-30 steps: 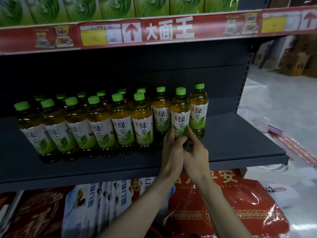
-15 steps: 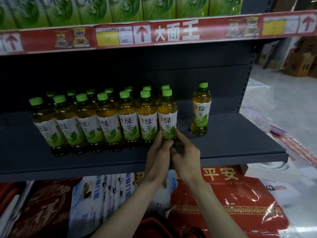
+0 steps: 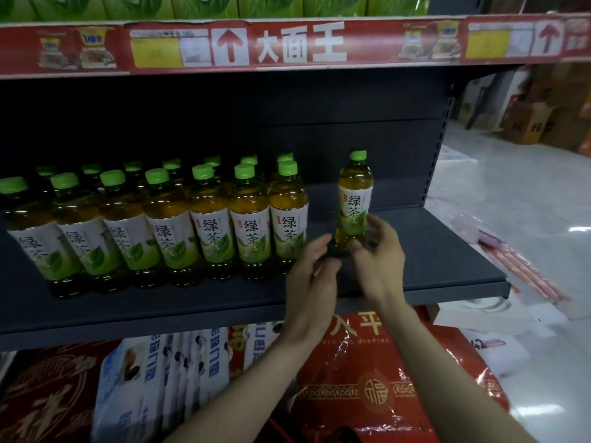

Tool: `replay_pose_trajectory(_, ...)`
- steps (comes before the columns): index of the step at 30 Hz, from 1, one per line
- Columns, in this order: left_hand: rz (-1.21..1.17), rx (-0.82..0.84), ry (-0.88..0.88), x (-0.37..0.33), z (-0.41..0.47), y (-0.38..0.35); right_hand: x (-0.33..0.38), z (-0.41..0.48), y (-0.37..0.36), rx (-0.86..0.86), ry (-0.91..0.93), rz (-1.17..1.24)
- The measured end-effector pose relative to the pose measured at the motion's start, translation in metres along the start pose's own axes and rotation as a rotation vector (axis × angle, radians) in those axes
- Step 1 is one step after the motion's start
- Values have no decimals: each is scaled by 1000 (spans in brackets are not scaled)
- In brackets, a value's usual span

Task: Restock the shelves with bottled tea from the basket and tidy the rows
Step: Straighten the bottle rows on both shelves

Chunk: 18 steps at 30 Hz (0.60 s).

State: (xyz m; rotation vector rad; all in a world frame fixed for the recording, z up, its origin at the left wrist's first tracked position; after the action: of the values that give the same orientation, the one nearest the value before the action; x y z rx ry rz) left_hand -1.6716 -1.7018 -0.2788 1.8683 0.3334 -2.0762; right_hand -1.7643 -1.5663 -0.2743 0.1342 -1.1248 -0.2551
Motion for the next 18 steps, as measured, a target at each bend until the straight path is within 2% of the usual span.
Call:
replay_pose_trajectory(3,78,113,101,-1,37,-38,-19,23,-1,147,-109,-55)
replay_pose_trajectory(8,55,123,273,12,86,-55,-34,31,-15,304,-170,-66)
replay_pose_trajectory(11,29,169,245,18,92,-61,-37,32,-18,348,-147,-73)
replay_pose_trajectory(18,-84,128,231,23,71,-54,-33,19,-11,324,-62,-124)
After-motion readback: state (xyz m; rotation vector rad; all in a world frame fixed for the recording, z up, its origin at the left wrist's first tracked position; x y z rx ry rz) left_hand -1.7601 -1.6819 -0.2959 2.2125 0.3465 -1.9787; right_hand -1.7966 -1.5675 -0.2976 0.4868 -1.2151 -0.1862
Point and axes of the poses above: each hand's wrist, its own z-axis towards the middle knuckle, its own y-axis out of the back of the hand, x = y × z, the point moved 8 cm from there along z, towards the middle knuckle, and after that the axes turned 7 degrees about y, right-handed, at the moved point
